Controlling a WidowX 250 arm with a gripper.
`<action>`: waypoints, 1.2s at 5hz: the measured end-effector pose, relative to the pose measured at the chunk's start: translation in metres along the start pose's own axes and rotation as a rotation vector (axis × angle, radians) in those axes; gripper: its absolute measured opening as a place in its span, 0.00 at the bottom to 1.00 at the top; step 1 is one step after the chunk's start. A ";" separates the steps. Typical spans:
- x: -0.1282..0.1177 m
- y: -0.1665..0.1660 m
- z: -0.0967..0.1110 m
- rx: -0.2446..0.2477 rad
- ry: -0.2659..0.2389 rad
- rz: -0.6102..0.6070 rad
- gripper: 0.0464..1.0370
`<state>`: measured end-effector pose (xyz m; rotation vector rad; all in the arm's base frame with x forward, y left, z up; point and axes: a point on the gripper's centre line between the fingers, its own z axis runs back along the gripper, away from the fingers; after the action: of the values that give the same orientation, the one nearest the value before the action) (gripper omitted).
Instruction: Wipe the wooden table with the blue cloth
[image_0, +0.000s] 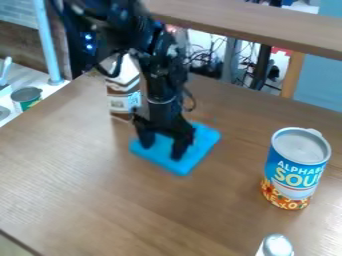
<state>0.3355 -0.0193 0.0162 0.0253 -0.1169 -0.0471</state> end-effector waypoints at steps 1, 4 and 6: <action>-0.036 0.001 0.004 0.003 -0.019 -0.018 0.97; -0.084 0.000 0.004 0.054 -0.047 -0.102 0.97; -0.052 -0.003 0.001 0.045 0.001 -0.111 0.96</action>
<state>0.2841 -0.0195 0.0113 0.0768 -0.1158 -0.1549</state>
